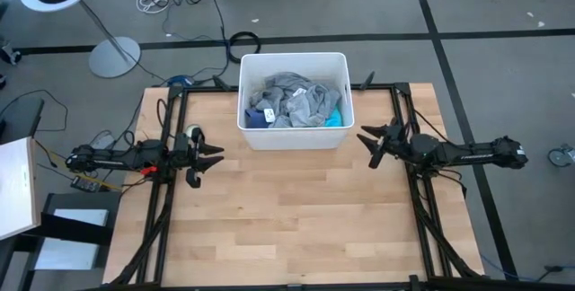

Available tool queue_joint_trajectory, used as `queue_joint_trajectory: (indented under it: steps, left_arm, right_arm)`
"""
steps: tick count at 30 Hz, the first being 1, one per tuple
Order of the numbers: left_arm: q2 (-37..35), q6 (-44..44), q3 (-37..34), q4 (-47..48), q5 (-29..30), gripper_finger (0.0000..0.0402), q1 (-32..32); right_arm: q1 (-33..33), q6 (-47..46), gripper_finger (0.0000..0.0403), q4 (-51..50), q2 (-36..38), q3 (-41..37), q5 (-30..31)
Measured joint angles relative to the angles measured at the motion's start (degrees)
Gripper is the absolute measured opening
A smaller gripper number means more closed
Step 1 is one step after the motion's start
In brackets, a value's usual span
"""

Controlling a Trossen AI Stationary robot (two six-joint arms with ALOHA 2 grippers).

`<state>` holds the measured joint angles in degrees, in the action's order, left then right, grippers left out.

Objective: Sort clothes
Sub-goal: Return to Home Position

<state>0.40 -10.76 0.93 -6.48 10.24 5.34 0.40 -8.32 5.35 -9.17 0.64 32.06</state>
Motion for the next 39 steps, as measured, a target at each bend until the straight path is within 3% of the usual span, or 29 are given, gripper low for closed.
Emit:
queue_joint_trajectory:
  steps: [39]
  left_arm:
    - [0.0, 0.0, 0.0, 0.0, 0.0, 0.0131, 0.0]
  right_arm:
    - [0.0, 0.0, 0.0165, 1.5, 0.0, 0.0, -0.4]
